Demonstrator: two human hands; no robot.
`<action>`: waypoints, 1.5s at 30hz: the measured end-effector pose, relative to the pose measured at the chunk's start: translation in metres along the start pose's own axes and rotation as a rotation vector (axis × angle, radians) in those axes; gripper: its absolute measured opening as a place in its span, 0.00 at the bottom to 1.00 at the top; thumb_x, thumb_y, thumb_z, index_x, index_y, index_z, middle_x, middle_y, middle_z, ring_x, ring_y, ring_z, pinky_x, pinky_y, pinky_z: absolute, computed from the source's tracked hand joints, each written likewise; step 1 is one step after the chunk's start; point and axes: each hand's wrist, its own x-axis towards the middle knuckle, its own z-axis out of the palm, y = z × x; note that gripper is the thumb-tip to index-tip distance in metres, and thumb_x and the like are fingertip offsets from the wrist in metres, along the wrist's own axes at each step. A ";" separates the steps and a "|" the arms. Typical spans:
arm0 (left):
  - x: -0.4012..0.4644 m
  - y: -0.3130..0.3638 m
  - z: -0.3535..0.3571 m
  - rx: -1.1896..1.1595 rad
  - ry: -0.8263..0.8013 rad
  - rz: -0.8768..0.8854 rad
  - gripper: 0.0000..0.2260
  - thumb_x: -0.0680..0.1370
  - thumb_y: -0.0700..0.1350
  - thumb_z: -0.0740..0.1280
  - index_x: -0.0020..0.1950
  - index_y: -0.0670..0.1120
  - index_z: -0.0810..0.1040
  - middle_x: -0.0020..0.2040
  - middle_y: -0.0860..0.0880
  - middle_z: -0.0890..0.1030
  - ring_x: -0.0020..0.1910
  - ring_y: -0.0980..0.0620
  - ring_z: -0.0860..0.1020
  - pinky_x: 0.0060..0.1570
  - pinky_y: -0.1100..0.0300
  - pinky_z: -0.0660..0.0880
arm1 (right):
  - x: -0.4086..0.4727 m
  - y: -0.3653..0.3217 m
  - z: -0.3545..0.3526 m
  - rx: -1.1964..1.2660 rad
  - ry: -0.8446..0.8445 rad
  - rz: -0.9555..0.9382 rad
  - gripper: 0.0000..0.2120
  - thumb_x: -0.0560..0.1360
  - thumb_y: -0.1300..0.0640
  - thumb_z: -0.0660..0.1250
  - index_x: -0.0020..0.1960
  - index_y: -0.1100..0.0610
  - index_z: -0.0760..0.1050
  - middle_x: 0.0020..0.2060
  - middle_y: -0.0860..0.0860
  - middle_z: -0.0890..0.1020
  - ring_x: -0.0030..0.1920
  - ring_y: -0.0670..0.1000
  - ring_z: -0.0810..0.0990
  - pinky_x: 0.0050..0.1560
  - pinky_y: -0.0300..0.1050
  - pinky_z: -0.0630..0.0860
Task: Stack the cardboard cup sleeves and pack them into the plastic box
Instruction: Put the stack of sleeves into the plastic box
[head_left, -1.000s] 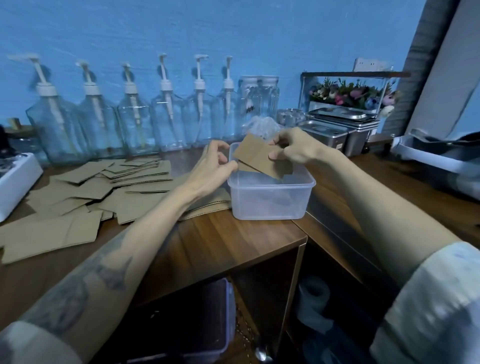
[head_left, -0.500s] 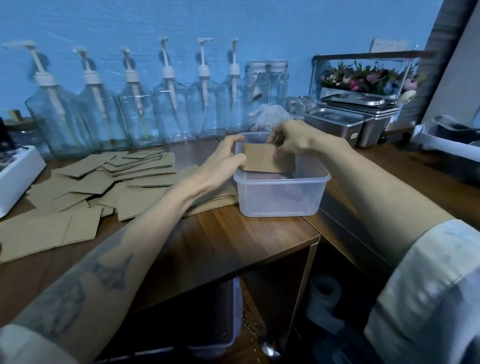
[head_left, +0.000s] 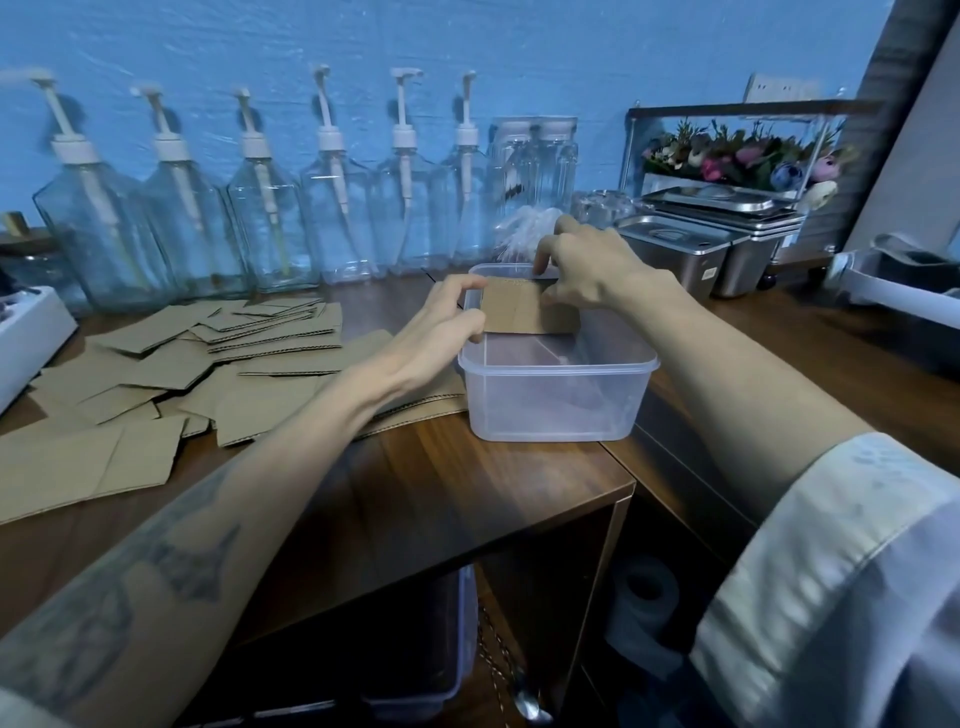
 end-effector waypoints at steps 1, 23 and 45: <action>0.000 -0.001 0.000 0.003 0.000 0.006 0.32 0.67 0.52 0.58 0.72 0.53 0.63 0.68 0.52 0.67 0.46 0.81 0.68 0.50 0.68 0.63 | 0.000 0.001 -0.001 -0.008 0.006 0.008 0.16 0.71 0.52 0.73 0.58 0.51 0.78 0.57 0.55 0.73 0.57 0.60 0.75 0.50 0.51 0.65; 0.002 -0.019 -0.024 0.346 0.239 0.030 0.19 0.81 0.57 0.60 0.68 0.50 0.73 0.66 0.52 0.73 0.63 0.53 0.73 0.61 0.55 0.69 | -0.010 -0.012 -0.027 0.263 -0.024 0.072 0.16 0.70 0.49 0.76 0.55 0.52 0.79 0.52 0.51 0.80 0.54 0.54 0.78 0.56 0.53 0.75; -0.007 -0.014 -0.019 0.287 0.214 0.025 0.15 0.82 0.54 0.60 0.65 0.50 0.75 0.62 0.54 0.75 0.57 0.57 0.73 0.55 0.61 0.65 | -0.018 -0.027 -0.014 0.093 -0.560 -0.036 0.27 0.66 0.44 0.79 0.62 0.52 0.80 0.57 0.47 0.82 0.57 0.53 0.79 0.64 0.52 0.73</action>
